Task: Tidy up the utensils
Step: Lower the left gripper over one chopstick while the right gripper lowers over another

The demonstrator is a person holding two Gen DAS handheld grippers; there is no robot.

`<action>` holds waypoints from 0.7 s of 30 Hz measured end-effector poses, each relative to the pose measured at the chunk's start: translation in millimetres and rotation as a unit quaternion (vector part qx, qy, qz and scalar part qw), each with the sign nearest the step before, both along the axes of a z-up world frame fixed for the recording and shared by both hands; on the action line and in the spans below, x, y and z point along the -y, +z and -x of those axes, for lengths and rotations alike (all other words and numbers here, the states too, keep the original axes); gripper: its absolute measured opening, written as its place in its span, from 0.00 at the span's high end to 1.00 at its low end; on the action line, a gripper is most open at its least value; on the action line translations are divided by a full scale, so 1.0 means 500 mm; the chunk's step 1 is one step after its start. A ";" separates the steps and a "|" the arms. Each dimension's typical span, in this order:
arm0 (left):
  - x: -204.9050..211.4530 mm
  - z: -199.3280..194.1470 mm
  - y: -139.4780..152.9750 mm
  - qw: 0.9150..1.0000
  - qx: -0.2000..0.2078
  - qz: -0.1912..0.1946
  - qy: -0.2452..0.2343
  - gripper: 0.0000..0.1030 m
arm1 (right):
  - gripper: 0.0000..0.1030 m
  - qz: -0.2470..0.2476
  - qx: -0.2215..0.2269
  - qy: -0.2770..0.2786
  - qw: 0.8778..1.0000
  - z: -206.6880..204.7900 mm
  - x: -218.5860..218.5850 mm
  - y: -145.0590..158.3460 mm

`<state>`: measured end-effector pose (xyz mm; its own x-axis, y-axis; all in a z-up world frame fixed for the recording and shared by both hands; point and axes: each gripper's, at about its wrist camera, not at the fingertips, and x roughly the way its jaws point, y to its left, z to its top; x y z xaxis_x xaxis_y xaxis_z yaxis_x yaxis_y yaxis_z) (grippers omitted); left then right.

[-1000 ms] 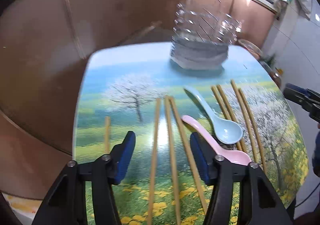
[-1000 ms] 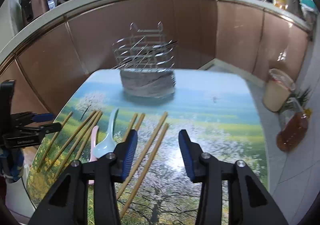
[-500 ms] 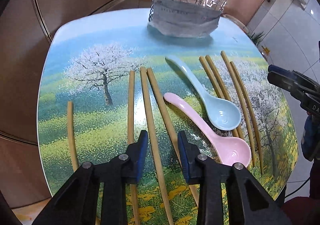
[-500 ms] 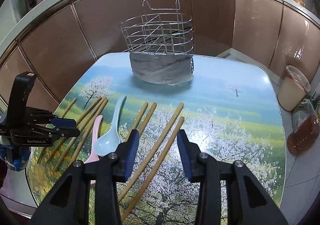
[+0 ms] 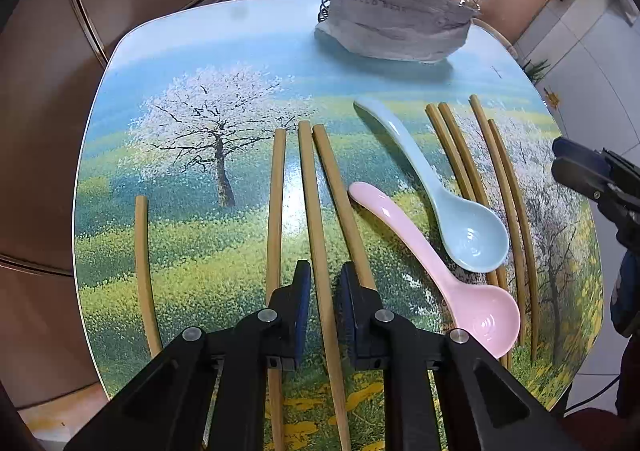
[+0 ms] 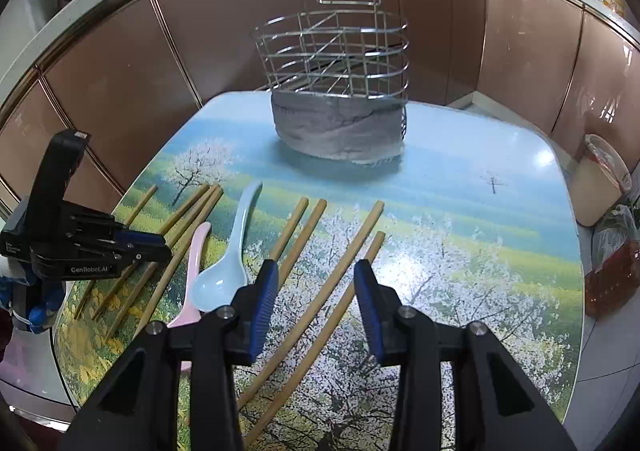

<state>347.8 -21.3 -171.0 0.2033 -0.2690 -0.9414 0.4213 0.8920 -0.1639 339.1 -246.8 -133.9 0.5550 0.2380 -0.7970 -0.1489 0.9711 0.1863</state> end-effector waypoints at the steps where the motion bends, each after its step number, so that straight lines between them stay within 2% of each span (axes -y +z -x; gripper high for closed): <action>1: 0.002 -0.005 0.000 1.000 -0.002 0.000 0.000 0.86 | 0.64 -0.003 -0.006 0.002 1.000 -0.005 0.000 -0.002; 13: -0.022 -0.025 0.000 0.999 -0.027 0.017 0.017 0.86 | 0.64 -0.012 -0.046 0.030 0.998 -0.063 -0.028 -0.011; 21: -0.018 -0.035 0.005 0.999 -0.037 0.002 0.016 0.86 | 0.65 0.000 -0.090 0.033 0.995 -0.126 -0.039 -0.024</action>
